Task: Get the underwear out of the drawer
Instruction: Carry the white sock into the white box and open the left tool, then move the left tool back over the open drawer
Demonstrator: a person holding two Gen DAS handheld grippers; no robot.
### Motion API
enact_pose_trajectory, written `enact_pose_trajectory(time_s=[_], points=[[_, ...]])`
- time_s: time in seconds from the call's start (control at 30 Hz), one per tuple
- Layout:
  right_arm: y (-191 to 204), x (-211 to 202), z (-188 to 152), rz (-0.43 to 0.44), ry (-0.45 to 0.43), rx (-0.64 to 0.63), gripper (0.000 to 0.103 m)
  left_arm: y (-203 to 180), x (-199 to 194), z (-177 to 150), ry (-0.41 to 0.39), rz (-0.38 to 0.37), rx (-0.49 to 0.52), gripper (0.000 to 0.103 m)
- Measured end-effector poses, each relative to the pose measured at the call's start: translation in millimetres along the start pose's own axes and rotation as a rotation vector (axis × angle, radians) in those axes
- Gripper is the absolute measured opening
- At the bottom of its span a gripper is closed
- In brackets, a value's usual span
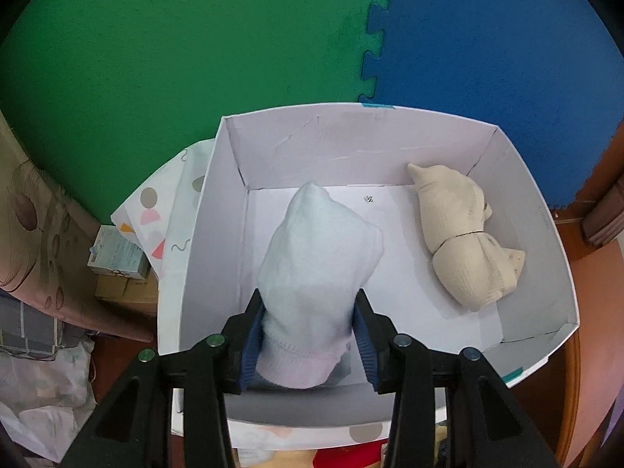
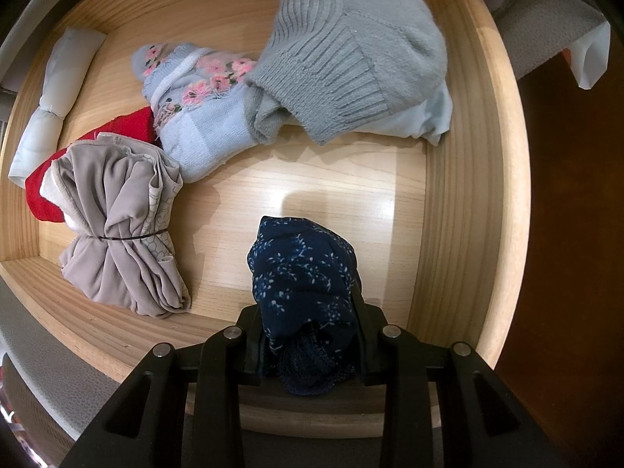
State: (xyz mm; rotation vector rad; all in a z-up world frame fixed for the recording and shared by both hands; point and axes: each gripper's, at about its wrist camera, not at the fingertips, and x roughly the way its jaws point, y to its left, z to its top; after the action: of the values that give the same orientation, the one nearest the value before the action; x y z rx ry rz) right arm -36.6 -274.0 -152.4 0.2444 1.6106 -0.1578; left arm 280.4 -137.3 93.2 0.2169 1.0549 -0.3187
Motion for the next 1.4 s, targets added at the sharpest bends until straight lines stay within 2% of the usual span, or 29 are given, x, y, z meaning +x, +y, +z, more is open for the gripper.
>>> enact_pose_trajectory(time_s=[0.17,0.4,0.67,0.83,1.0,1.17,1.27,1.4], points=[[0.2,-0.2,-0.1,0.0,0.0,0.0,0.03,5.3,3.5,-2.3,0.021,-0.026,-0.033,0.048],[0.3,-0.2,0.2,0.0,0.002,0.0,0.03,10.2,-4.3,-4.7,0.02,-0.025,-0.051,0.05],[0.3,-0.1,0.6,0.0,0.002,0.002,0.03,8.6,-41.0,-32.2,-0.067,0.02,0.029,0.05],[1.0,-0.3,0.6,-0.001,0.002,0.001,0.03,12.4,-66.8,-68.8,-0.123,0.046,0.053,0.051],[0.9,-0.2,1.0,-0.001,0.002,0.002,0.03,23.4,-75.9,-113.9,-0.126,0.042,0.037,0.052],[-0.2,-0.8,2.1,0.0,0.002,0.003,0.03,24.5,-68.2,-172.3,-0.145,0.138,0.057,0.052],[-1.5,-1.4,2.6,0.001,0.001,0.006,0.03,25.6,-50.6,-205.3,-0.108,0.15,0.044,0.053],[-2.4,-4.0,2.9,0.003,-0.005,0.006,0.029,24.9,-18.8,-238.3,-0.016,0.155,0.006,0.053]])
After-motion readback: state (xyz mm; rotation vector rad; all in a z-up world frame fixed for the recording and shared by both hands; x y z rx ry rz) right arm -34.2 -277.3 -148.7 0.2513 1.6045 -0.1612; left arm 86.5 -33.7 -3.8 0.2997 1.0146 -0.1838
